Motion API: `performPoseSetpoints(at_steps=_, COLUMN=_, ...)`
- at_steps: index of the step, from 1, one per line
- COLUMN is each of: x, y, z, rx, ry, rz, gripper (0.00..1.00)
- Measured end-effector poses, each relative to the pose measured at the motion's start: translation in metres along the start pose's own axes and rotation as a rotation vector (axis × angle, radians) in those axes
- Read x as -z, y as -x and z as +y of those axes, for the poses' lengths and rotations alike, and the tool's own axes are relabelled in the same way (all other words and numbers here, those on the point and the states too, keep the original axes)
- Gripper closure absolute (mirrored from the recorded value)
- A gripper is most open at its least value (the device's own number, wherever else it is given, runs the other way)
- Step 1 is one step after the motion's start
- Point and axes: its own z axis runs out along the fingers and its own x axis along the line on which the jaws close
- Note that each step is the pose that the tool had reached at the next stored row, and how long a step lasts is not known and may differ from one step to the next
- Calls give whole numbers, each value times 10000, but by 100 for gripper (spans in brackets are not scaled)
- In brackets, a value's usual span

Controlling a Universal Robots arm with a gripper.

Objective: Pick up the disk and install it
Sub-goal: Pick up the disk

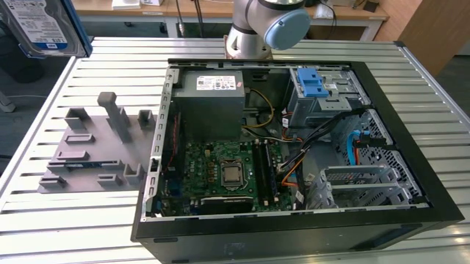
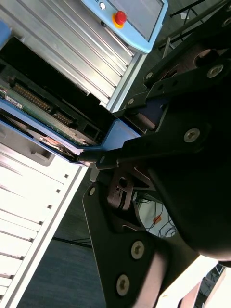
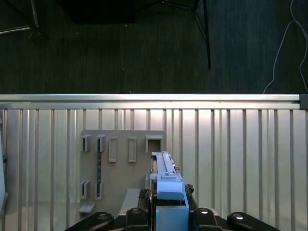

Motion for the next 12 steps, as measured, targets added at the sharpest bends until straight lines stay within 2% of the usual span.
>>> performPoseSetpoints(at_steps=7, x=50, y=0, z=1, rx=0, ry=1, rz=1, gripper=64)
performPoseSetpoints(at_steps=12, x=51, y=0, z=1, rx=0, ry=0, rz=-1, gripper=64)
